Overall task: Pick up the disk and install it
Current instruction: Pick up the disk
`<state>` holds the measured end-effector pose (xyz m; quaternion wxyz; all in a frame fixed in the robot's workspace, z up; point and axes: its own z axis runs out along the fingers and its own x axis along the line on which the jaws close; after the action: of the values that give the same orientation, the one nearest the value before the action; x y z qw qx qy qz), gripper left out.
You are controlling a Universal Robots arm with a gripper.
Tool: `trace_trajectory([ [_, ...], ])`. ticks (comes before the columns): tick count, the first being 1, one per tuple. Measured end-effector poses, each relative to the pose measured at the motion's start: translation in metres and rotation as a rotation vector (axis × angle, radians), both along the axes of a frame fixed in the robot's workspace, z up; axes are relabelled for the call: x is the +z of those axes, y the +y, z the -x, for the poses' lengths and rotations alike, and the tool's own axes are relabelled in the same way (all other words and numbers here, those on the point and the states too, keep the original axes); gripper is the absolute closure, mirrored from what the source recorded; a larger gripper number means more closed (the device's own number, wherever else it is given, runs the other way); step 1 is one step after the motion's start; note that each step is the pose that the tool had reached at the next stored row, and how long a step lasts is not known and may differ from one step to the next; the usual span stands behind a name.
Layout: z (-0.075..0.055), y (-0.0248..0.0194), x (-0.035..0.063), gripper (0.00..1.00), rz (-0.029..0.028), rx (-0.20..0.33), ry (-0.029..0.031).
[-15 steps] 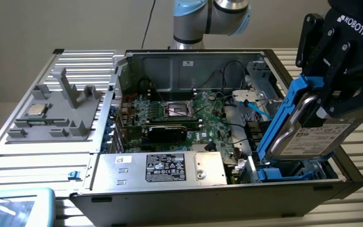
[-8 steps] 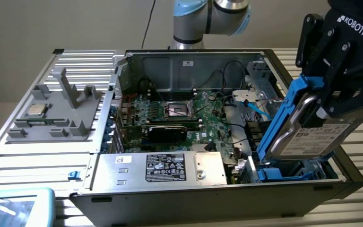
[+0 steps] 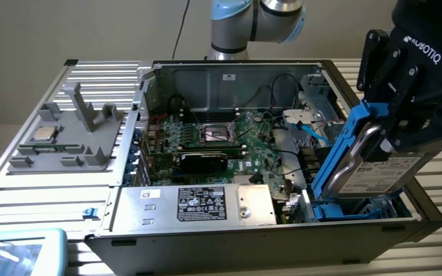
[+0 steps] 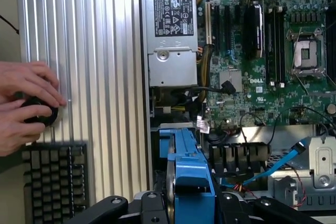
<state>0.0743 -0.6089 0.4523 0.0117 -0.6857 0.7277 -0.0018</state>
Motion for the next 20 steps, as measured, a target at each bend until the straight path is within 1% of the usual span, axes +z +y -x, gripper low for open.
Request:
trace_trajectory([
  [4, -0.002, 0.0053, -0.0041, 0.63, 0.0, 0.001, 0.0002],
  [6, -0.003, 0.0068, -0.0058, 0.63, 0.0, 0.007, 0.0002],
  [13, -0.004, 0.0073, -0.0092, 0.63, 0.0, 0.031, 0.0004],
  [16, -0.005, 0.0073, -0.0112, 0.63, 0.0002, 0.032, 0.0029],
  [20, -0.005, 0.008, -0.0163, 0.63, -0.0002, 0.032, 0.0052],
])
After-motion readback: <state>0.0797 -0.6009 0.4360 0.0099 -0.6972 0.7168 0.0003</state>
